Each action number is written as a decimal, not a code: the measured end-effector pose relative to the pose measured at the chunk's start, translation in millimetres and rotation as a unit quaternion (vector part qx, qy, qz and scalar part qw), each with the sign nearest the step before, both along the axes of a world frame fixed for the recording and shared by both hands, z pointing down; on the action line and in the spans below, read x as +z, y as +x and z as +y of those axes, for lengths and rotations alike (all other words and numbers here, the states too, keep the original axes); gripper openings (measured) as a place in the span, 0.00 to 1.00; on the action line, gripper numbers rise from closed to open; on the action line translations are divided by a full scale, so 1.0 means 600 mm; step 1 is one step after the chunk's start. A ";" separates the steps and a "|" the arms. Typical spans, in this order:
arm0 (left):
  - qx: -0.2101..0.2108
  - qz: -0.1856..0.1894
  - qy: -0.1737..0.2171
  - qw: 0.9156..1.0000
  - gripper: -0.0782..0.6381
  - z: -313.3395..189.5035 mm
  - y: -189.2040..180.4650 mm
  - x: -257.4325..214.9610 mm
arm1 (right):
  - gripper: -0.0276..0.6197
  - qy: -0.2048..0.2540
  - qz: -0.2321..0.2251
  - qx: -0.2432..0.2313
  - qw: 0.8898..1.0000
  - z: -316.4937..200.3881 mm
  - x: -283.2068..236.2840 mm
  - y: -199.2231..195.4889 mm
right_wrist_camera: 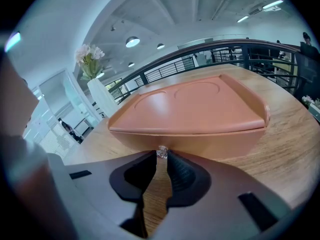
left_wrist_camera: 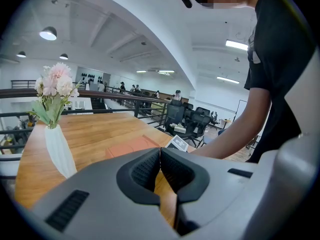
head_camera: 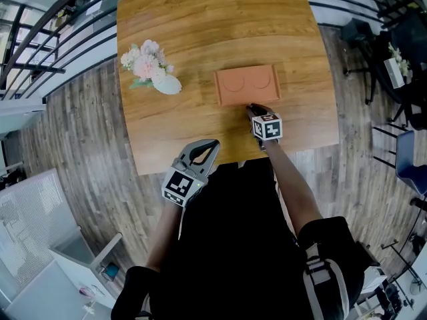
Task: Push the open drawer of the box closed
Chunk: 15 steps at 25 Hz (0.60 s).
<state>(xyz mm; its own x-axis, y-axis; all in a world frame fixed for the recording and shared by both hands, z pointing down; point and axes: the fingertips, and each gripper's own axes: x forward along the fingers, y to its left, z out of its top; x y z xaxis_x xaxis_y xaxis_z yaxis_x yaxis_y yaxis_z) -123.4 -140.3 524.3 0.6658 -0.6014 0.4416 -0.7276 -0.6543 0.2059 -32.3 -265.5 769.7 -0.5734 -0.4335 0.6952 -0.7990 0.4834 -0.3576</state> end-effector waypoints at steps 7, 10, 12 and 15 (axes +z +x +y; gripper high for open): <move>0.001 0.002 0.003 1.000 0.14 0.000 -0.001 -0.003 | 0.17 0.006 0.005 -0.009 1.000 0.002 -0.001 0.000; -0.001 0.004 0.004 1.000 0.14 0.002 -0.004 -0.004 | 0.18 0.006 0.003 -0.007 1.000 0.003 0.002 -0.002; -0.001 0.004 0.005 1.000 0.14 0.005 -0.004 -0.002 | 0.19 0.007 0.009 -0.007 1.000 0.006 0.006 0.001; 0.002 0.004 0.007 1.000 0.14 0.009 -0.006 -0.003 | 0.20 0.009 0.014 -0.007 1.000 0.013 0.005 0.001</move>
